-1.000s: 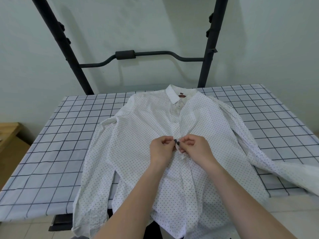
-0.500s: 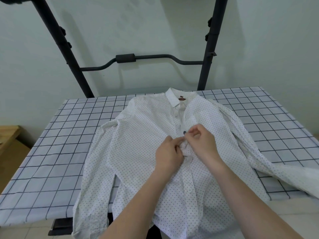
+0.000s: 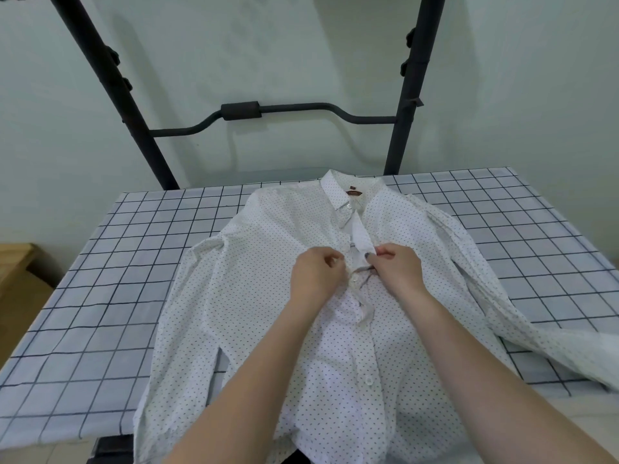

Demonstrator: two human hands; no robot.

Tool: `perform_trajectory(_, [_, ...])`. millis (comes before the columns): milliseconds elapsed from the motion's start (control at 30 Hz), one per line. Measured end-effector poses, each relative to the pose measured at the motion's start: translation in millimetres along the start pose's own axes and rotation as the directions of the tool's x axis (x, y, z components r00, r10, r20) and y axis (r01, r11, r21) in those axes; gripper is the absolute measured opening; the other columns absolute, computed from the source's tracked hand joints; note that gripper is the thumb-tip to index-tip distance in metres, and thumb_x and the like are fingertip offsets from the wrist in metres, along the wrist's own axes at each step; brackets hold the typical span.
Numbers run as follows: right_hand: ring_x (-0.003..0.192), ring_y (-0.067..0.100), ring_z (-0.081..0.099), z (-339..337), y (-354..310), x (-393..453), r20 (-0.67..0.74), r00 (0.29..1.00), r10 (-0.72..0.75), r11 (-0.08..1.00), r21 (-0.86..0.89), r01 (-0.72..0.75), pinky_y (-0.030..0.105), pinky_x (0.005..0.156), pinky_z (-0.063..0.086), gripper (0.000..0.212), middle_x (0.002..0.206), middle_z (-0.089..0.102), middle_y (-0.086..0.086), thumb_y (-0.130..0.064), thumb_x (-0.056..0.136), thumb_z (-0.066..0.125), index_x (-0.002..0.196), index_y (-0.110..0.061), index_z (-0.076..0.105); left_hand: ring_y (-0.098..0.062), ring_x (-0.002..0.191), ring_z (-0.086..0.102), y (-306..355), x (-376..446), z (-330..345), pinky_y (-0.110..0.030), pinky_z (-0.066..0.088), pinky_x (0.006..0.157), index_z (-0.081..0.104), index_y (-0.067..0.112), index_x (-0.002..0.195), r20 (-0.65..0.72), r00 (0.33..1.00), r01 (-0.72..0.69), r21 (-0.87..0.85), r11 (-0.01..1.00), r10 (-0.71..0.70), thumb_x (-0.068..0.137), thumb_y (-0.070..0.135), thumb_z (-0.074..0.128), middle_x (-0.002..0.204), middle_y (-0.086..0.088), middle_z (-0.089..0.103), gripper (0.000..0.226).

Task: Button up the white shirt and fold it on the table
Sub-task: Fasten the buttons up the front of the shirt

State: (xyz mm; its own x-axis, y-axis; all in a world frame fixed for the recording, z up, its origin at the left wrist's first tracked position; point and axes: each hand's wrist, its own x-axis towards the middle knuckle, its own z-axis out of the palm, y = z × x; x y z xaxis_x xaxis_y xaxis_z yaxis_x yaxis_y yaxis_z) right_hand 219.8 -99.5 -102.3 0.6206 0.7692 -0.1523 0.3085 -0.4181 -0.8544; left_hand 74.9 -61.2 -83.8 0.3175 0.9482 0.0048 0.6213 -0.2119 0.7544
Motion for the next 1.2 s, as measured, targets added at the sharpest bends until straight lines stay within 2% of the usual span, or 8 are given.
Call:
perform_trajectory(167, [0.08,0.021,0.073,-1,6,2,0.025,0.999,0.029,0.991,0.128,-0.032,0.041,0.074,0.056,0.003,0.079,0.074,-0.002,-0.024,0.084,0.071,0.081,-0.024,0.07,-0.018,0.089,0.066,4,28,9,-0.029,0.055,0.074,0.071,0.016,0.111,0.011,1.0,0.024,0.105,0.994,-0.026,0.089,0.019,0.06,0.108,-0.001,0.068,0.025])
perform_trajectory(333, [0.079,0.015,0.07,-3,10,-2,0.063,0.997,-0.045,0.988,0.148,0.035,0.032,0.072,0.054,0.006,0.08,0.073,-0.002,-0.024,0.084,0.071,0.084,-0.018,0.071,-0.016,0.084,0.065,2,32,23,-0.027,0.053,0.069,0.07,0.018,0.104,0.036,0.997,0.064,0.138,0.988,-0.07,0.086,0.017,0.064,0.097,0.002,0.069,0.019])
perform_trajectory(400, [0.078,0.015,0.068,-3,11,-1,0.065,0.996,-0.066,0.991,0.116,0.058,0.027,0.068,0.049,0.008,0.08,0.072,-0.002,-0.025,0.084,0.071,0.085,-0.017,0.071,-0.017,0.078,0.065,4,32,24,-0.029,0.054,0.065,0.069,0.02,0.093,0.01,0.992,0.123,0.084,0.989,-0.124,0.085,0.012,0.06,0.089,0.002,0.069,0.014])
perform_trajectory(533, [0.077,0.017,0.07,5,5,3,0.05,0.994,-0.102,0.994,0.047,0.099,0.031,0.07,0.056,0.008,0.08,0.072,0.0,-0.021,0.085,0.07,0.088,-0.014,0.071,-0.017,0.065,0.062,6,36,23,-0.03,0.054,0.062,0.068,0.019,0.077,0.018,0.975,0.223,-0.017,0.975,-0.222,0.083,0.009,0.058,0.075,0.002,0.068,0.014])
perform_trajectory(700, [0.068,0.004,0.065,22,-8,2,-0.03,0.983,-0.181,0.983,-0.038,0.18,0.012,0.056,0.043,0.008,0.076,0.067,-0.004,-0.02,0.088,0.068,0.088,-0.012,0.069,-0.017,0.042,0.051,-1,34,14,-0.024,0.045,0.042,0.068,0.003,0.067,0.143,0.939,0.343,-0.407,0.846,-0.312,0.084,0.0,0.062,0.061,-0.013,0.063,0.018])
perform_trajectory(833, [0.056,-0.007,0.062,27,-5,2,-0.018,0.981,-0.192,0.981,0.014,0.192,0.005,0.051,0.043,0.008,0.071,0.068,-0.008,-0.019,0.089,0.068,0.089,-0.012,0.071,-0.023,0.052,0.061,-7,37,13,-0.036,0.057,0.064,0.069,-0.002,0.077,0.209,0.917,0.397,-0.546,0.737,-0.339,0.086,-0.003,0.064,0.062,-0.016,0.066,0.011])
perform_trajectory(1033, [0.071,0.001,0.067,26,-1,4,-0.009,0.975,-0.221,0.975,0.022,0.221,0.008,0.059,0.047,0.009,0.078,0.072,-0.003,-0.018,0.089,0.068,0.092,-0.011,0.074,-0.019,0.055,0.067,-9,37,11,-0.032,0.06,0.07,0.069,-0.005,0.084,0.248,0.908,0.416,-0.636,0.651,-0.337,0.086,-0.005,0.063,0.062,-0.014,0.069,0.007])
perform_trajectory(1200, [0.07,-0.002,0.062,26,-1,3,-0.03,0.977,-0.213,0.976,0.044,0.214,0.008,0.06,0.044,0.003,0.076,0.065,-0.011,-0.018,0.087,0.07,0.089,-0.018,0.068,-0.018,0.057,0.069,-9,34,8,-0.022,0.06,0.062,0.068,-0.007,0.086,0.258,0.915,0.401,-0.669,0.626,-0.311,0.086,-0.007,0.063,0.067,-0.016,0.069,0.006])
